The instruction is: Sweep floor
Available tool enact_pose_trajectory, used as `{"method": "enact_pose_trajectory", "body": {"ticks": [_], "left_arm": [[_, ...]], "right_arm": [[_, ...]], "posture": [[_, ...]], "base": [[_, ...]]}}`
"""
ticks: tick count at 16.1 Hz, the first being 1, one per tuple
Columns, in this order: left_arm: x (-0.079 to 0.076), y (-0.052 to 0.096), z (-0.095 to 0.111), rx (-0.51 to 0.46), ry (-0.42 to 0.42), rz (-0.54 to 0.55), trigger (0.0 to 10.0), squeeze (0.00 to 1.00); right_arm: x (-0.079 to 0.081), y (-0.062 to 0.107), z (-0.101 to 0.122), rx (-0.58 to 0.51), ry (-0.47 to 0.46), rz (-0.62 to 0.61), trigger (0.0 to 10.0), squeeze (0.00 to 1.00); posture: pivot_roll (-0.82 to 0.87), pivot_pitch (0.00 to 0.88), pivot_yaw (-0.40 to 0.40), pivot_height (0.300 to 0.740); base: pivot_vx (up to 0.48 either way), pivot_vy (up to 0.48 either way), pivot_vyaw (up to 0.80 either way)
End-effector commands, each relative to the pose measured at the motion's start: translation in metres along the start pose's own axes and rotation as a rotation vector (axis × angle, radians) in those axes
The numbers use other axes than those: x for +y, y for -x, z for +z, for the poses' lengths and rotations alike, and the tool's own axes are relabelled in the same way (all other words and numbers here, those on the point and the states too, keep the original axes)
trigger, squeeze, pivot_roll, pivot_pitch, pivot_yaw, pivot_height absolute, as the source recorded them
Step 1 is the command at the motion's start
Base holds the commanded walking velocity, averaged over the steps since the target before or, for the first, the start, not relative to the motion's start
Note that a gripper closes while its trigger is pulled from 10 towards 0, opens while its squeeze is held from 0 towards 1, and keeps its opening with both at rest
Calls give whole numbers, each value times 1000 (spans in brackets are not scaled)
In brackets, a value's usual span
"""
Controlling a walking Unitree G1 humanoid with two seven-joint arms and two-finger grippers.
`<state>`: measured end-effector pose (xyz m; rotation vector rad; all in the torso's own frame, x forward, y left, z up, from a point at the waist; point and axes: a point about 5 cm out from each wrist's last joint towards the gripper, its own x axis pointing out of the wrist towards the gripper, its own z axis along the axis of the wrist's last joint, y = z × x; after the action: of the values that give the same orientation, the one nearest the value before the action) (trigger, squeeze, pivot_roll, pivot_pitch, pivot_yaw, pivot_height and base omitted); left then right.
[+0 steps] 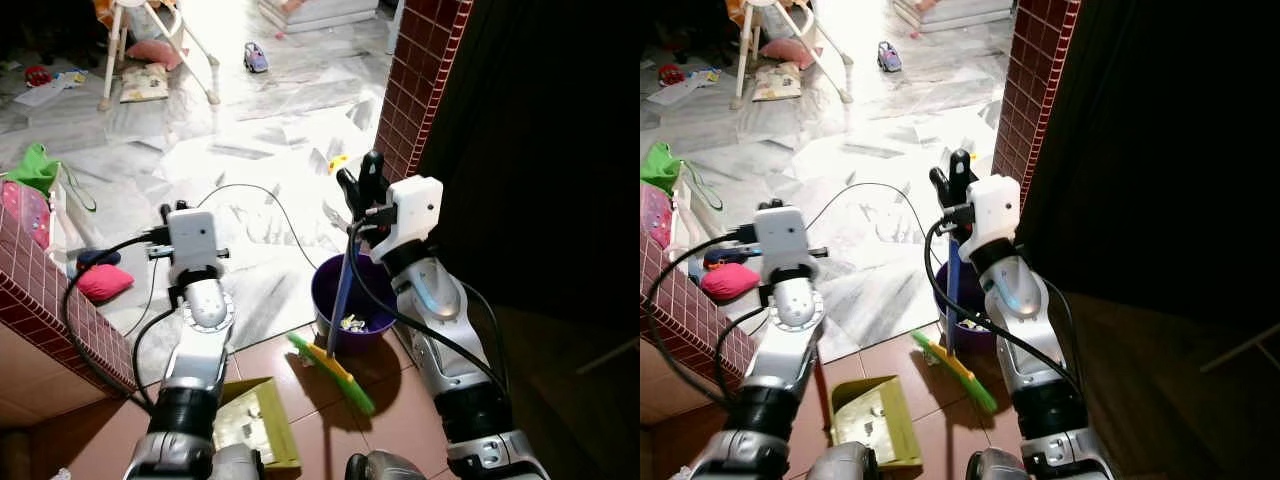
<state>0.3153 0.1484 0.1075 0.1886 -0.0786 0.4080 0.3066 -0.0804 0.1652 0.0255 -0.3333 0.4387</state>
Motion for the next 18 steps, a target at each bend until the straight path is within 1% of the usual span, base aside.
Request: {"method": "enact_pose_trajectory", "body": {"ticks": [1,3,4,6,7,8,9,11,12,13,16,17,18], "left_arm": [[-3,-6,0,-2,29,18,10000,0],[-9,-5,-10,46,63,-4,10000,0],[-14,-6,-10,40,111,-40,10000,0],[-19,-8,-8,31,126,-64,10000,0],[-21,-9,-7,25,129,-90,10000,0],[-22,-9,-8,43,138,-99,10000,0],[-22,-8,-7,39,145,-98,10000,0],[-21,-6,-8,30,149,-102,10000,0],[-19,-4,-12,41,151,-88,10000,0],[-18,-3,-13,39,135,-79,10000,0],[-10,-5,-11,23,66,-37,10000,0],[-6,-8,-8,13,58,-14,10000,0],[-5,-8,-6,4,58,-6,10000,0]], "right_arm": [[0,-1,6,-35,30,-1,10000,0],[-2,2,3,-12,42,-7,10000,0],[-4,5,-4,21,51,-23,10000,0],[-6,7,-11,57,18,-38,10000,0],[-5,7,-15,78,-22,-43,10000,0],[-3,8,-17,88,-55,-31,10000,0],[1,8,-18,93,-106,-13,10000,0],[4,10,-20,109,-163,8,10000,0],[7,13,-23,138,-233,32,10000,0],[7,15,-23,144,-236,52,10000,0],[0,17,-17,143,-244,68,10000,0],[-3,17,-14,144,-257,76,10000,0],[-4,17,-13,145,-270,81,10000,0]], "posture": [[-103,0,15,740],[-114,0,17,740],[-113,0,16,740],[-111,0,15,740],[-110,0,14,740],[-108,0,14,740],[-105,0,12,740],[-103,0,10,740],[-101,0,8,740],[-99,0,5,740],[-102,0,5,740],[-106,0,6,740],[-106,0,6,740]], "base": [[0,0,0],[0,0,0],[0,0,0],[0,0,0],[0,0,0],[0,0,0],[0,0,0],[0,0,0],[0,0,0],[0,0,0],[0,0,0],[0,0,0],[0,0,0]]}}
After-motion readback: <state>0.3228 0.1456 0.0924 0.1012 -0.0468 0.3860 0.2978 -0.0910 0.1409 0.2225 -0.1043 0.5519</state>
